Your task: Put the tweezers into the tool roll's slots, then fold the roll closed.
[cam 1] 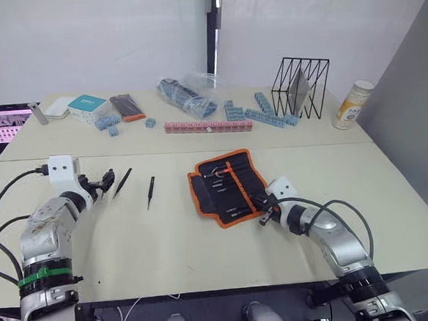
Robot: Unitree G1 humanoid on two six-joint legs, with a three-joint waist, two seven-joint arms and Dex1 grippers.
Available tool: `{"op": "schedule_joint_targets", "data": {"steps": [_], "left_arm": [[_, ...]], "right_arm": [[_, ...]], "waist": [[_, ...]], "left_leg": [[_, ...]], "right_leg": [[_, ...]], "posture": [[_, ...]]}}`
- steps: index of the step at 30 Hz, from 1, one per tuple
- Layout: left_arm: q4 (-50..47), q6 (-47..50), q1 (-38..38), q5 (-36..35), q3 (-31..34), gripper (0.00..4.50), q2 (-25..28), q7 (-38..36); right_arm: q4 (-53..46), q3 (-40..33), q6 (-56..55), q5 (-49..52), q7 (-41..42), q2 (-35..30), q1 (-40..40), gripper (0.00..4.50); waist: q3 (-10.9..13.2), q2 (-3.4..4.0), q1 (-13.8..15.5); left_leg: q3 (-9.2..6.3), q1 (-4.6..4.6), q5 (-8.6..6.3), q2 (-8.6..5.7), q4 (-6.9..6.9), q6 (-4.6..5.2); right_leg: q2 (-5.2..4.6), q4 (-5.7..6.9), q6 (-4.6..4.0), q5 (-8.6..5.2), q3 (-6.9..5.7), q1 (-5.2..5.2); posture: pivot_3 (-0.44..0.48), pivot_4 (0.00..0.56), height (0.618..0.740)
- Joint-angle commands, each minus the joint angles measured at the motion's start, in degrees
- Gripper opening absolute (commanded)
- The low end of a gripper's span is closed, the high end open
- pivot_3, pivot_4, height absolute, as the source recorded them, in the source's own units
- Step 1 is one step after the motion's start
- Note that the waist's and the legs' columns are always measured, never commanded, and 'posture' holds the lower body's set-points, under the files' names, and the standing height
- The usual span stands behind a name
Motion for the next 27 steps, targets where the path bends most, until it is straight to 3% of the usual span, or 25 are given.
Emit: {"op": "schedule_joint_targets", "data": {"steps": [1, 4, 19, 22, 27], "left_arm": [[1.0, 2.1, -2.9, 0.2, 0.3, 3.67, 0.9, 1.8], [1.6, 3.6, -3.2, 1.1, -1.1, 2.68, 1.3, 1.7], [4.5, 6.7, -1.5, 2.6, -4.4, 2.68, 0.5, 1.5], [3.5, 8.5, -0.9, 2.4, -4.4, 1.94, 0.2, 1.9], [4.4, 8.1, -1.6, 3.2, -4.8, 0.28, -0.4, 2.4]], "right_arm": [[2.5, 0.9, 3.6, -1.4, -0.3, -0.6, 2.3, 0.0], [2.2, 0.6, 3.9, -1.3, -0.6, -0.6, 2.4, 0.0], [1.3, 0.9, 4.8, -1.4, -0.9, -0.5, 2.7, 0.0], [1.2, 0.8, 5.0, -1.4, -1.2, -0.5, 2.9, 0.0], [1.2, 0.9, 5.1, -1.3, -1.2, -0.3, 3.3, 0.0]], "waist": [[0.0, 0.0, 0.0], [0.0, 0.0, 0.1], [0.0, 0.01, 0.3], [0.0, 0.05, 0.3], [0.0, 0.11, 0.4]], "left_leg": [[0.0, -0.01, 0.0, 0.0, 0.01, 0.0], [0.0, -0.01, 0.0, -0.01, 0.01, -0.01], [0.01, 0.01, -0.11, -0.01, 0.02, -0.18], [0.0, 0.01, -0.12, -0.01, 0.02, -0.19], [0.0, 0.05, -0.13, -0.02, 0.02, -0.22]], "right_leg": [[0.0, -0.01, 0.07, 0.04, 0.0, 0.0], [-0.01, -0.03, 0.05, 0.03, 0.0, 0.0], [-0.01, -0.04, -0.11, -0.06, 0.0, 0.03], [-0.02, -0.04, -0.11, -0.06, 0.0, 0.02], [-0.03, -0.04, -0.11, -0.07, 0.0, 0.06]], "posture": [[0.0, 0.15, 0.737], [0.0, 0.15, 0.737], [0.0, 0.15, 0.737], [0.0, 0.15, 0.737], [0.0, 0.15, 0.737]]}}
